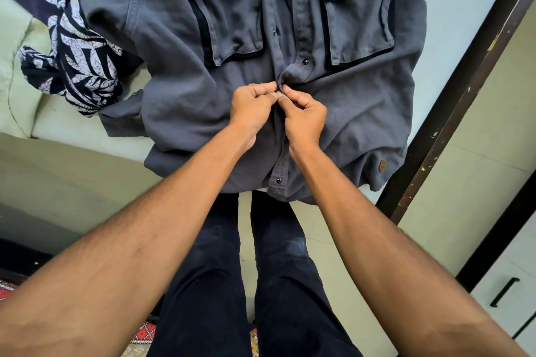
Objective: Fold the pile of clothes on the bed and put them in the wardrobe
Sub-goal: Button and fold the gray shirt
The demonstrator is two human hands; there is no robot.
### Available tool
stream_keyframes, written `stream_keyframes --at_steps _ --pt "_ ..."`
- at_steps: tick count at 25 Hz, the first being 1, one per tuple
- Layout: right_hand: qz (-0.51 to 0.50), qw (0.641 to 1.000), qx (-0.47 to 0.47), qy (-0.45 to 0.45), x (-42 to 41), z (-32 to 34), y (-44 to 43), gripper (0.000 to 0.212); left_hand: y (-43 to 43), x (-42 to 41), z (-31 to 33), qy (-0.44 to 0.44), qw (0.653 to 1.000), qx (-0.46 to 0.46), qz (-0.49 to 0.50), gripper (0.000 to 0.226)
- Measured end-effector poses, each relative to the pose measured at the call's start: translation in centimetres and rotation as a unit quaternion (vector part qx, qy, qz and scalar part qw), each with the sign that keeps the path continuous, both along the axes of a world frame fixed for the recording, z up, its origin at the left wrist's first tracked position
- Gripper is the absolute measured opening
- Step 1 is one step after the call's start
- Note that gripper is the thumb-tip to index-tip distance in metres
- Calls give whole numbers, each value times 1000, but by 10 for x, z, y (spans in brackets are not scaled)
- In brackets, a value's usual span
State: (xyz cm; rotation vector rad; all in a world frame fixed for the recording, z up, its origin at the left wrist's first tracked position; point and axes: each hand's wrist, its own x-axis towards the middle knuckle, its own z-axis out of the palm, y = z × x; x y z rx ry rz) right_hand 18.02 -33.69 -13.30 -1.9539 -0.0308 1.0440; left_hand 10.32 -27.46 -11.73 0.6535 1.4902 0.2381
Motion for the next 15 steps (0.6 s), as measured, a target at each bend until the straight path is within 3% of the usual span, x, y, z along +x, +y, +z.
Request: stream_keyframes --at_steps 3,7,11,15 --pt "-20 1000 6 18 -1 -1 0 20 -2 -2 0 -3 1000 12 2 30" --pt "9 1000 -14 -26 -6 -2 1 10 -2 -2 -2 -12 1000 12 -3 30" --pt "74 991 -29 -105 -9 -3 3 9 1 0 -6 11 1000 24 -3 3" --pt "66 994 -30 -77 -6 -6 6 9 5 -2 -9 24 999 34 -19 15"
